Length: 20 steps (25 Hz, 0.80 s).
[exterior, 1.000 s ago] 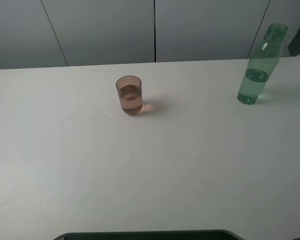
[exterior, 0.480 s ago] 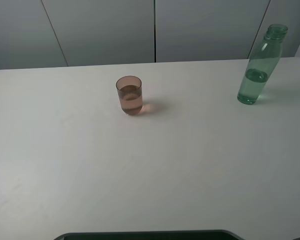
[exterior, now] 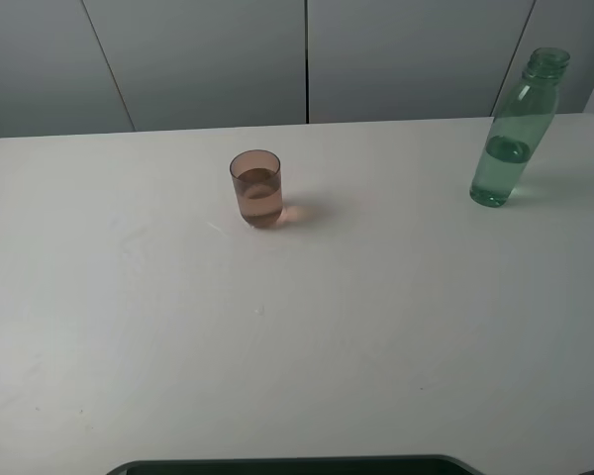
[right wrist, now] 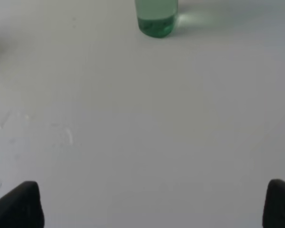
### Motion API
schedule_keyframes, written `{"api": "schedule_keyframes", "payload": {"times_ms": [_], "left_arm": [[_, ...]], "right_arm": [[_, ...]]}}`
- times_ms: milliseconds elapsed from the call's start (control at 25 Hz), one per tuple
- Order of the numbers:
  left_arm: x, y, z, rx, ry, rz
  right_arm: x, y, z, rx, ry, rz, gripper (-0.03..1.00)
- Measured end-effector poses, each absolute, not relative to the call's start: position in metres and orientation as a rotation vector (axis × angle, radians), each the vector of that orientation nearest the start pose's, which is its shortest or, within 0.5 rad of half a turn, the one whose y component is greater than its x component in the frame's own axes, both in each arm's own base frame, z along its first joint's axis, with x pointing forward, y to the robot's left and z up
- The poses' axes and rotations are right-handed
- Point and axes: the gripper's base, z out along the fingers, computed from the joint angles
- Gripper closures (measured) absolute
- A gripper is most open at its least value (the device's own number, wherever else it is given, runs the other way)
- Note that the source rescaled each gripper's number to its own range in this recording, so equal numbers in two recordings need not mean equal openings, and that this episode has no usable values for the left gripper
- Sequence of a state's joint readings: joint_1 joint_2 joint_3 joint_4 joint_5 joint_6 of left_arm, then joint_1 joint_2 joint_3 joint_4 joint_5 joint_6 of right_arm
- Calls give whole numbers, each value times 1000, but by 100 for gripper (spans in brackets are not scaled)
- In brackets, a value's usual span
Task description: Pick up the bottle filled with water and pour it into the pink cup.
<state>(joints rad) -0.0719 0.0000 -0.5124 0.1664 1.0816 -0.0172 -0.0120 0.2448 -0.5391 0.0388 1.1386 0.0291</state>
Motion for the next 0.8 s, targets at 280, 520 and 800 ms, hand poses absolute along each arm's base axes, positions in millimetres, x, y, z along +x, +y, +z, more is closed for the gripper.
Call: {"api": "schedule_keyframes", "payload": {"times_ms": [280,520,800], "left_arm": [[-7,14,280,43,2044,142],[-7,14,280,43,2044,142],[-7,14,280,43,2044,140]], "right_arm": [[0,3,278,32,2130,50,-3],[-8,2,278,26,2072,24,-3],[-8,2,278,23,2069,23,-3]]}}
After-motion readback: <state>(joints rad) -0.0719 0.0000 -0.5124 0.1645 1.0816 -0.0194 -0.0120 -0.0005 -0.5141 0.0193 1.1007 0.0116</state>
